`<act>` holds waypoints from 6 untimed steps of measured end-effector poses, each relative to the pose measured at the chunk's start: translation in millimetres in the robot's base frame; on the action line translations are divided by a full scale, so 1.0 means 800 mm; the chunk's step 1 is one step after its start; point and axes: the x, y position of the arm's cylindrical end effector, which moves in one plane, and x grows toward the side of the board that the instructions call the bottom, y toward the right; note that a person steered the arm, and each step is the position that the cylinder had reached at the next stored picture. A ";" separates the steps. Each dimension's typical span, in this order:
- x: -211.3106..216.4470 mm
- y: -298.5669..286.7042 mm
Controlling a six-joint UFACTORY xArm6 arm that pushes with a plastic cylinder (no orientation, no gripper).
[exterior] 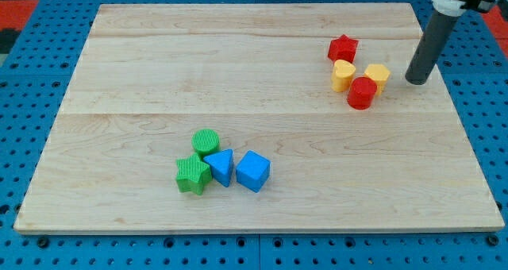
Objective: Push the yellow blocks left to the red star
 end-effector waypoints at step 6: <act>-0.018 -0.198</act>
